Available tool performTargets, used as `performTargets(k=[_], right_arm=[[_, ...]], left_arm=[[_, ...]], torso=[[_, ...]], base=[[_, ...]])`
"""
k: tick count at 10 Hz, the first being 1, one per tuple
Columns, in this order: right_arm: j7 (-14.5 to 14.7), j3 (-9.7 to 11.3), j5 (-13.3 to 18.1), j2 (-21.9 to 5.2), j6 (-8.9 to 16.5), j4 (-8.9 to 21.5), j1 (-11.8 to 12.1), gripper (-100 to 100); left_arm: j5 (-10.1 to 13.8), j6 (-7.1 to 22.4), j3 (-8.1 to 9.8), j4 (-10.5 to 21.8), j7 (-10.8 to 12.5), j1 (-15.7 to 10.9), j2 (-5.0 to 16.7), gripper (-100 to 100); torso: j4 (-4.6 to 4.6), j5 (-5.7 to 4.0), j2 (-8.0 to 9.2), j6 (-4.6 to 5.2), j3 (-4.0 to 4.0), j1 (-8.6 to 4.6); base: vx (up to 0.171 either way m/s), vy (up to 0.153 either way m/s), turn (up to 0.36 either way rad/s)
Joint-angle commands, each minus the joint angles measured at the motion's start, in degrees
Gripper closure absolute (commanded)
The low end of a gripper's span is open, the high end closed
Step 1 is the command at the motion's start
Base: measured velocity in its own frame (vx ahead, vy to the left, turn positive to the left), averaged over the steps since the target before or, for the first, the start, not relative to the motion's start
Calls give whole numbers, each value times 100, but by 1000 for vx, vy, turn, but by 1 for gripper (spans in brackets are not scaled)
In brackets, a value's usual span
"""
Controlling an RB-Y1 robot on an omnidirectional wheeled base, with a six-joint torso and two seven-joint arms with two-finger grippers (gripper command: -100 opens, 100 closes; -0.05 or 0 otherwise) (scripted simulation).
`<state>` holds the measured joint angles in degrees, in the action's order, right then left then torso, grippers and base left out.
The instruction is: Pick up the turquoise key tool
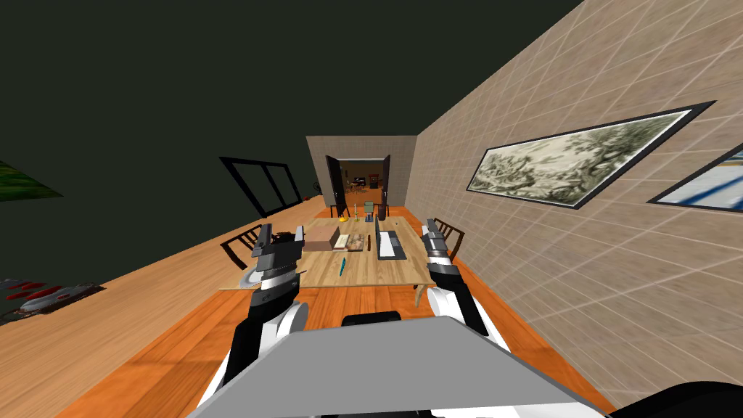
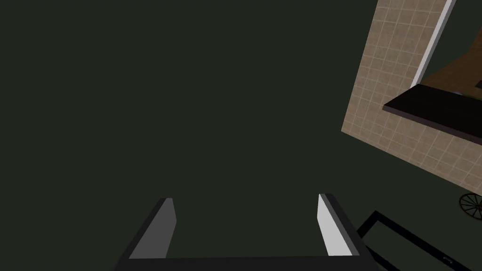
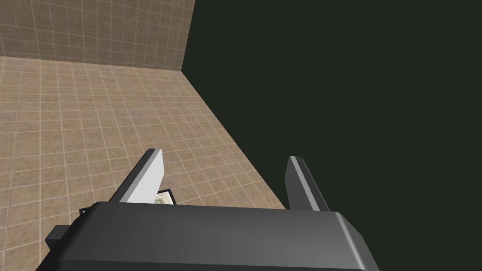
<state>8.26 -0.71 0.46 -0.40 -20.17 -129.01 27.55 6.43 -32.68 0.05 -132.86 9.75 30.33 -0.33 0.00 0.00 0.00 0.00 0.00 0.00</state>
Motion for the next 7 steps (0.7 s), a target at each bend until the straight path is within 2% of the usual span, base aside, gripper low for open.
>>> performTargets(k=[1, 5, 6, 7], right_arm=[[0, 0, 0, 0, 0, 0, 0, 0], [0, 0, 0, 0, 0, 0, 0, 0], [0, 0, 0, 0, 0, 0, 0, 0], [0, 0, 0, 0, 0, 0, 0, 0]], left_arm=[[37, 148, 18, 176, 71, -117, 272, -100], [159, 666, 81, 782, 338, -528, 681, -100], [159, 666, 81, 788, 338, -528, 681, -100], [199, 844, 103, 995, 434, -669, 752, -100]], torso=[[0, 0, 0, 0, 0, 0], [1, 1, 5, 0, 3, 2], [1, 1, 4, 0, 2, 2], [1, 0, 3, 0, 2, 1]], base=[[-20, -6, -15], [-21, -2, -13], [-10, -2, -6], [-8, -3, -9]])
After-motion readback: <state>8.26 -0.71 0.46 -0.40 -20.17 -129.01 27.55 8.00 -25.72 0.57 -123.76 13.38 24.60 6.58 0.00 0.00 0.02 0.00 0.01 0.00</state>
